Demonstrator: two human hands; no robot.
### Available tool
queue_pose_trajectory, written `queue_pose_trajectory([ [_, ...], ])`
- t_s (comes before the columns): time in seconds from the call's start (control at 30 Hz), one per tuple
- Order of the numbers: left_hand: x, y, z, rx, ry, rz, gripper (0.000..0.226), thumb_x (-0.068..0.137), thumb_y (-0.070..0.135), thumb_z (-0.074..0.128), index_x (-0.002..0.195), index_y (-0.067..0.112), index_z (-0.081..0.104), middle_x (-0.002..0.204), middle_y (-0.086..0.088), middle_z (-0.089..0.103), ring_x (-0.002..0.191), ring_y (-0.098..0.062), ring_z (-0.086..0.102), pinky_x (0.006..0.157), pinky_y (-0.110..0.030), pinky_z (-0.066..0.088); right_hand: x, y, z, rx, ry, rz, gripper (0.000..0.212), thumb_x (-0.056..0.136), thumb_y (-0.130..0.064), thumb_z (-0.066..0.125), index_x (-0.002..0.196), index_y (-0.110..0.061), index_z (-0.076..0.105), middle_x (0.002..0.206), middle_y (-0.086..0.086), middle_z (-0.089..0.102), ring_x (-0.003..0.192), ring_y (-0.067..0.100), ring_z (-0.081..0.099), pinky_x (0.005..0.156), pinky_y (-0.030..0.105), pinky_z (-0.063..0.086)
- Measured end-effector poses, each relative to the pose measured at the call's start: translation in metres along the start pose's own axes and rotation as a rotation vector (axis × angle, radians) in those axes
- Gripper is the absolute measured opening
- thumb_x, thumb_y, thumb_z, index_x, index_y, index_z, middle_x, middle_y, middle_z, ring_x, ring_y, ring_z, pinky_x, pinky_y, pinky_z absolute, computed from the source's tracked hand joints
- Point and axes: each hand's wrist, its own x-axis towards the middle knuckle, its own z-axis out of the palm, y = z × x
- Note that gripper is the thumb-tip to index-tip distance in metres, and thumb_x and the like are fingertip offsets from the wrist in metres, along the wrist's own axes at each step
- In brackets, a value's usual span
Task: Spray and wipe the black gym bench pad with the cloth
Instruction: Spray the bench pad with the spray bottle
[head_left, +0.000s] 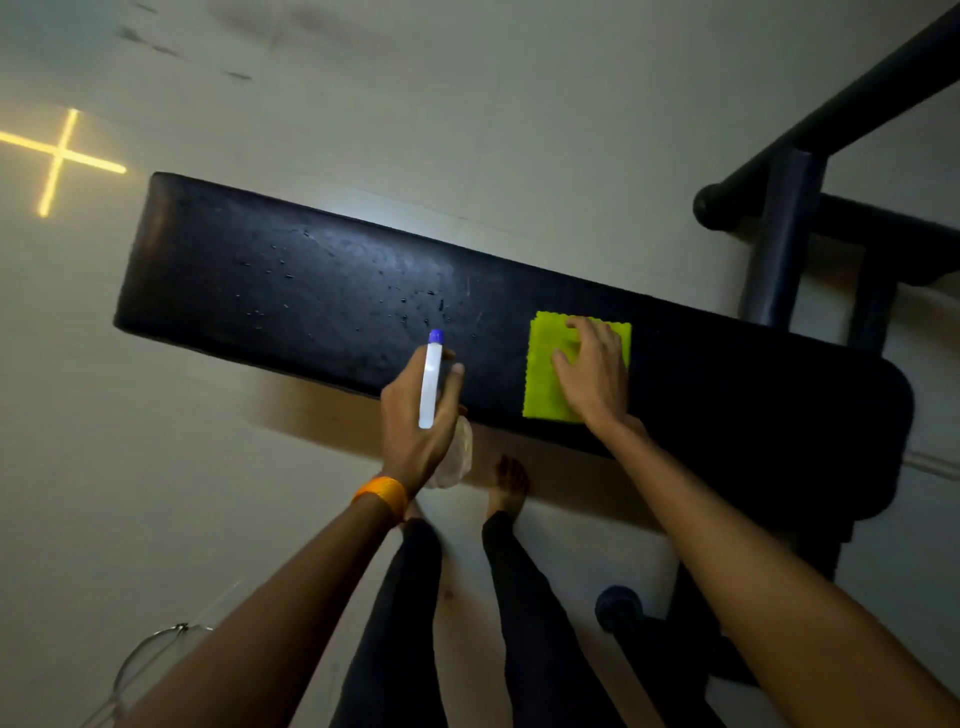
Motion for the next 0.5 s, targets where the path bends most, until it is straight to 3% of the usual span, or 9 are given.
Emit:
queue_pose_trajectory([
  [0.1, 0.004, -0.009, -0.018, -0.032, 0.052, -0.048, 0.013, 0.101, 0.029, 0.063, 0.099, 0.016, 0.064, 0.078, -0.005, 0.067, 0.067, -0.022, 0.069, 0.065, -0.051, 0.059, 0.015, -0.060, 0.036, -0.068, -0.191, -0.246, 0.057, 0.095, -0.038, 0.063, 0.146, -0.015, 0.048, 0.151, 0.011, 0.045, 0.143, 0.030, 0.037, 0.116, 0.044, 0.034],
  [0.23, 0.009, -0.041, -0.047, -0.059, 0.148, -0.130, 0.013, 0.102, 0.025, 0.063, 0.094, 0.014, 0.062, 0.074, -0.005, 0.065, 0.065, -0.023, 0.069, 0.063, -0.051, 0.059, 0.031, -0.128, 0.092, -0.270, -0.316, -0.460, 0.072, 0.099, -0.054, 0.048, 0.160, -0.024, 0.023, 0.170, 0.008, 0.010, 0.157, 0.029, 0.005, 0.127, 0.051, 0.008],
  [0.33, 0.009, -0.073, -0.069, -0.023, 0.214, -0.190, 0.017, 0.101, 0.032, 0.062, 0.089, 0.020, 0.060, 0.072, -0.002, 0.063, 0.067, -0.026, 0.066, 0.063, -0.051, 0.058, 0.042, -0.156, 0.129, -0.426, -0.323, -0.582, 0.079, 0.099, -0.061, 0.040, 0.162, -0.025, 0.010, 0.171, 0.006, -0.003, 0.158, 0.028, -0.006, 0.127, 0.053, 0.000],
  [0.5, 0.011, -0.116, -0.096, -0.023, 0.267, -0.278, 0.019, 0.100, 0.041, 0.059, 0.087, 0.027, 0.058, 0.071, -0.004, 0.064, 0.064, -0.028, 0.067, 0.062, -0.053, 0.058, 0.053, -0.150, 0.172, -0.574, -0.223, -0.686, 0.083, 0.097, -0.071, 0.025, 0.162, -0.024, 0.002, 0.171, 0.006, -0.007, 0.157, 0.028, -0.009, 0.126, 0.056, -0.002],
])
